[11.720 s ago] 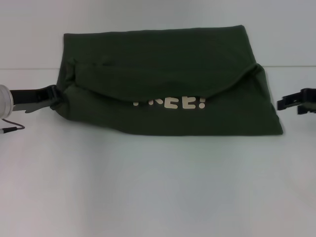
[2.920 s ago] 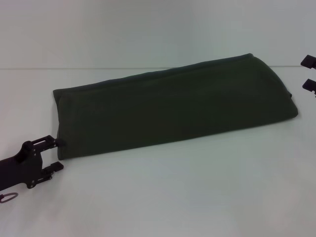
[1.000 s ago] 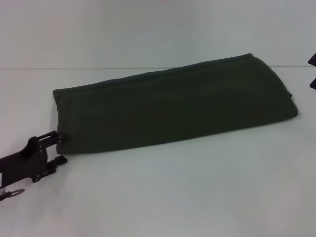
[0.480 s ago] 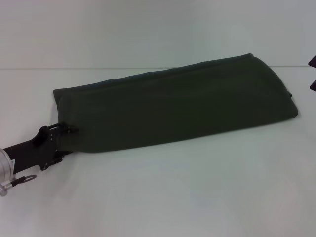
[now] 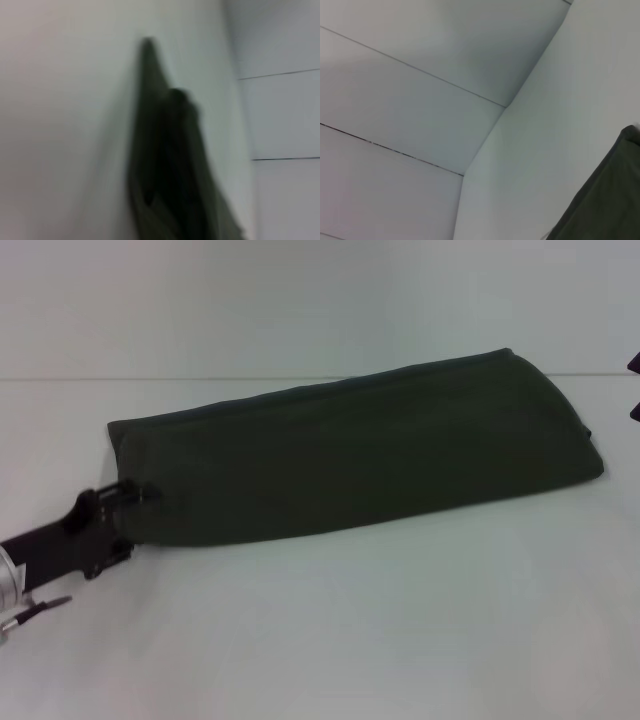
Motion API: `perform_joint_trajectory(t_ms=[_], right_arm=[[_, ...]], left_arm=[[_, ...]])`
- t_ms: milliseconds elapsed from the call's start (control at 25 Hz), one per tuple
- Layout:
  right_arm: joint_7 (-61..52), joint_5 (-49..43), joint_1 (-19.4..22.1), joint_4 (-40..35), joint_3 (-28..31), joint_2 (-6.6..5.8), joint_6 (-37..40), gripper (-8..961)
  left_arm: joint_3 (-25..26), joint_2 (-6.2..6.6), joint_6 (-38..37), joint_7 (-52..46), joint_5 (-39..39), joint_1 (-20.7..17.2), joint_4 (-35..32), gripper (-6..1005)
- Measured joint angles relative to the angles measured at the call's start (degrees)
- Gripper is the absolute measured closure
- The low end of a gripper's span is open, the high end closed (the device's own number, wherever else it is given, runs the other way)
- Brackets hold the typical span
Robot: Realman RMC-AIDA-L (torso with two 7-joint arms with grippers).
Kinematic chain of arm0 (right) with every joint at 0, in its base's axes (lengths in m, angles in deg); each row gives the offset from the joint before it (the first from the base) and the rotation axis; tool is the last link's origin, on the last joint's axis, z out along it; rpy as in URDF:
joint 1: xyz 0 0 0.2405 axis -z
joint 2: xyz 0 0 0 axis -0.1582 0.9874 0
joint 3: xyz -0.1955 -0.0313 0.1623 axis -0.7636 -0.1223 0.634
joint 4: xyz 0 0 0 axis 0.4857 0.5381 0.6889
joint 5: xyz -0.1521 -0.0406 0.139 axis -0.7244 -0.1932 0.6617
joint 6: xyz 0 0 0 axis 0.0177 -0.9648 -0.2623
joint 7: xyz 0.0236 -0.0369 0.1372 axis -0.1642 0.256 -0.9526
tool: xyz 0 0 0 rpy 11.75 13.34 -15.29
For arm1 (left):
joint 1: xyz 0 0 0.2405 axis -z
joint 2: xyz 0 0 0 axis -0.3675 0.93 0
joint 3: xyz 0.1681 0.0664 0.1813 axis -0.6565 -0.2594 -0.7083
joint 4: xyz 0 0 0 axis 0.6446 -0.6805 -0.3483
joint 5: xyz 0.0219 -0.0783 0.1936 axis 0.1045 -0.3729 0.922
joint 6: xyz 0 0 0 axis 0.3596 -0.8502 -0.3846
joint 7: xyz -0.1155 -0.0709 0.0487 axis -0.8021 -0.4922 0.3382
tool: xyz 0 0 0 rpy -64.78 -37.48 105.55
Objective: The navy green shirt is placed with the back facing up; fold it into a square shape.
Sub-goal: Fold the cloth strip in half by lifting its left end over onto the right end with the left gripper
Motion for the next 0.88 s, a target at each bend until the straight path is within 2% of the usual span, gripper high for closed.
perform_joint_trajectory(t_ms=[200, 560, 880], right_arm=[[-0.04, 0.0, 0.2, 0.0, 0.0, 0.04, -0.07, 28], [-0.11, -0.05, 0.29, 0.0, -0.01, 0.06, -0.03, 28], [-0.18, -0.04, 0.51, 0.0, 0.11, 0.22, 0.35, 28]], left_arm=[[-1.06, -0.25, 3.34, -1.23, 1.47, 0.25, 0.62, 312], [-2.47, -0.62, 7.87, -0.44, 1.44, 3.89, 1.4, 328], [-3.0, -0.85, 5.95, -0.65, 0.91, 2.57, 0.28, 342]])
